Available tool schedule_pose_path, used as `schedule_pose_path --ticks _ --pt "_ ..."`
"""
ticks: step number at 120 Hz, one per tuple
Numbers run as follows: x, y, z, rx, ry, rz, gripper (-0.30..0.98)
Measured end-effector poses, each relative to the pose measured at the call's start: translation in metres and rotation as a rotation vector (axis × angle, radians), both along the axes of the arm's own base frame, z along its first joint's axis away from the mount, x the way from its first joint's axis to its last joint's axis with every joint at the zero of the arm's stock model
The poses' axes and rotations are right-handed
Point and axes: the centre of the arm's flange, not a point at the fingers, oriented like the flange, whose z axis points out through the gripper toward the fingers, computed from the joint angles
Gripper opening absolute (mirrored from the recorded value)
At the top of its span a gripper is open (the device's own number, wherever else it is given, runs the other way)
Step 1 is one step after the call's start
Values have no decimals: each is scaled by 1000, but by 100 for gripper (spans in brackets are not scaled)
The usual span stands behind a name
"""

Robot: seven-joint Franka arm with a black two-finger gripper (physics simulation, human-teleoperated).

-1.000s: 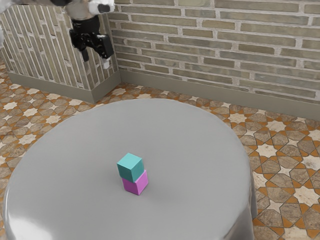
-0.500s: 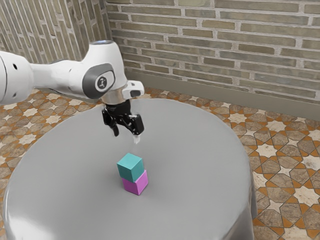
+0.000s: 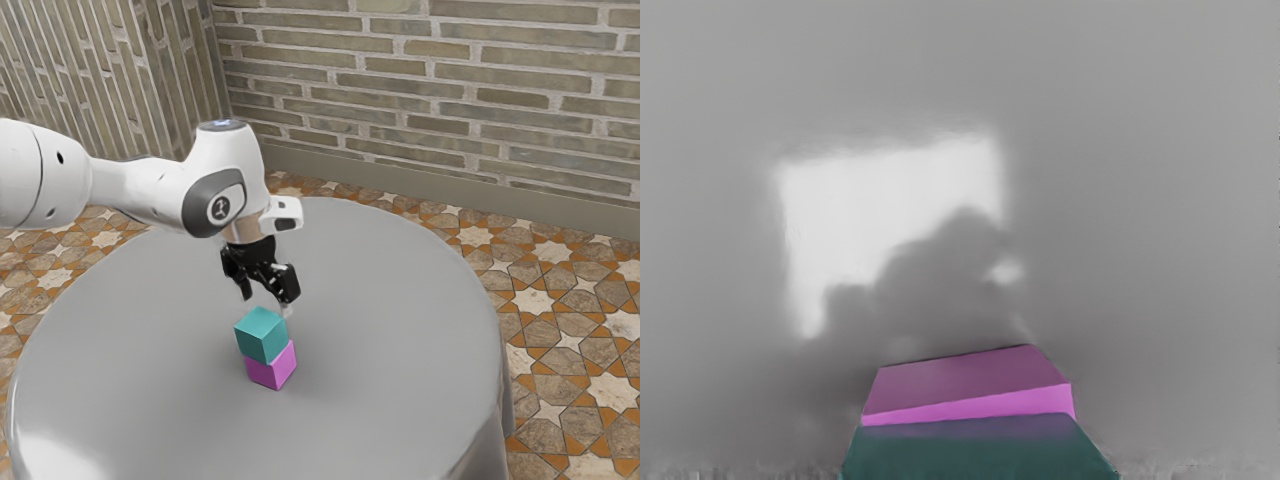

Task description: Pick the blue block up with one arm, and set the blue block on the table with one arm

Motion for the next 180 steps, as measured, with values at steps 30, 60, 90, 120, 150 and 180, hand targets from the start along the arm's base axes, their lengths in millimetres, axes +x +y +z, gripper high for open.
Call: schedule_pose_path --ticks 30,60,90,120,150,180 --pt "-17 0 -4 -29 13 -1 69" --pt "-33 1 -10 -34 29 -19 69" --pt "-33 1 -19 -30 43 -42 69" --pt "-32 0 -28 -50 51 -27 69" --pt "-32 0 -37 -56 70 11 69" --pt "-36 0 -49 -51 96 36 69"
